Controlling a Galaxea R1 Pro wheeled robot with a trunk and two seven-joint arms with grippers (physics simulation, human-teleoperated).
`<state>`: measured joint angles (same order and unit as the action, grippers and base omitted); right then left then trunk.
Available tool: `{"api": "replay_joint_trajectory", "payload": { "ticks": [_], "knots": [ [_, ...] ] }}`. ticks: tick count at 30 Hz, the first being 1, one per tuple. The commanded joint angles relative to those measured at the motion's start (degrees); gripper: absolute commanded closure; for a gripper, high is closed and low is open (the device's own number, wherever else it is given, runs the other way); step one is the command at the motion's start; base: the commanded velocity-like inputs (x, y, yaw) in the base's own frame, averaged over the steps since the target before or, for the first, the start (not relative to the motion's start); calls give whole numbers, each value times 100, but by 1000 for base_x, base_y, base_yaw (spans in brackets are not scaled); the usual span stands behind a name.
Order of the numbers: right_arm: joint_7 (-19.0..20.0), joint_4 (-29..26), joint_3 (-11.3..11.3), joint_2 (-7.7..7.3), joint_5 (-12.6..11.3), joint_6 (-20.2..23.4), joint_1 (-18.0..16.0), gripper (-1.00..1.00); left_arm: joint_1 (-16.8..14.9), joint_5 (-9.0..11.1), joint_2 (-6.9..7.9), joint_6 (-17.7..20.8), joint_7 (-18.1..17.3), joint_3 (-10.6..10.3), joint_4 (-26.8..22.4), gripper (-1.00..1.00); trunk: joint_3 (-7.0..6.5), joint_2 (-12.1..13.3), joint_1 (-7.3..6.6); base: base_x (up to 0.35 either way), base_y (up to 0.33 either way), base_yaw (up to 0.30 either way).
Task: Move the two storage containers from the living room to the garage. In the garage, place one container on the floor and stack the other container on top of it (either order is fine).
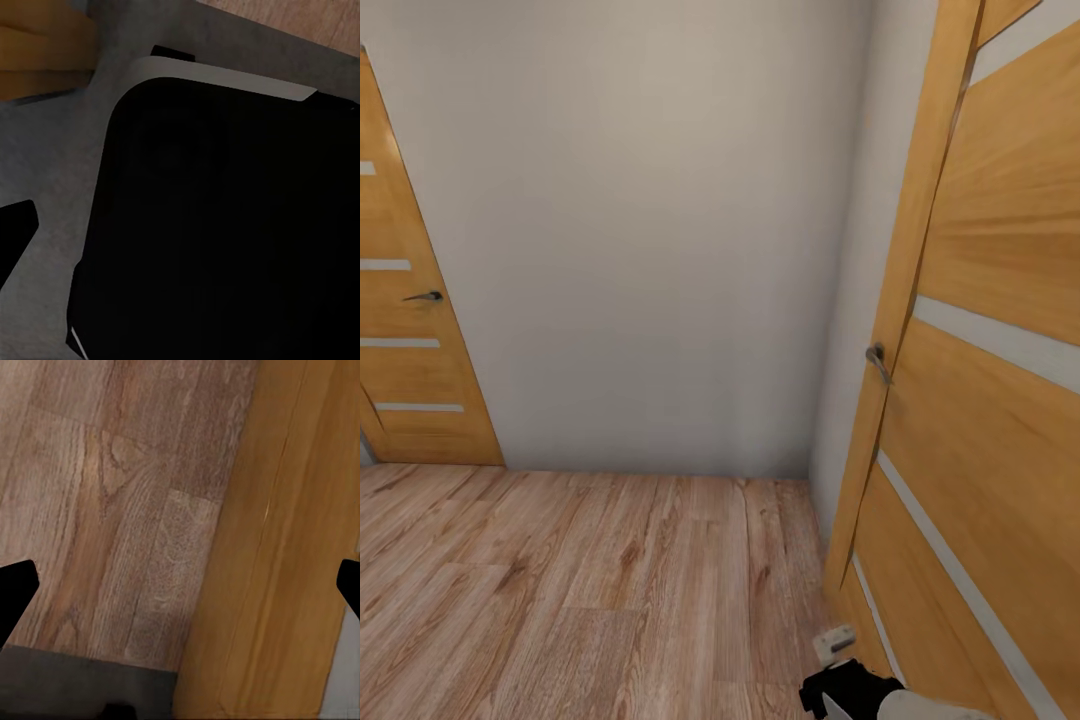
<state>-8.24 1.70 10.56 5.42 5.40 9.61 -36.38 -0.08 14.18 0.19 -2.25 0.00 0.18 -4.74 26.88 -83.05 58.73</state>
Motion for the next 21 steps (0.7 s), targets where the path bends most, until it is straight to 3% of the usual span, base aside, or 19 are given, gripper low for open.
{"api": "replay_joint_trajectory", "payload": {
  "ticks": [1,6,10,21],
  "knots": [
    [5,11,16,1,58,21,38,-100,-1,25,0,-13,0,-1,-1,-100,5,-3,0,0,0,0],
    [113,14,16,-32,65,11,553,-100,-1,24,-1,-13,0,-1,-1,-100,5,-3,0,0,0,0],
    [140,15,16,-172,64,-189,970,-100,-1,30,6,-13,0,-1,-1,-100,5,-3,0,0,0,0],
    [147,22,17,-684,15,-1354,2376,-100,-1,31,0,-13,0,5,-1,-100,5,-3,0,0,0,0]
  ]
}}
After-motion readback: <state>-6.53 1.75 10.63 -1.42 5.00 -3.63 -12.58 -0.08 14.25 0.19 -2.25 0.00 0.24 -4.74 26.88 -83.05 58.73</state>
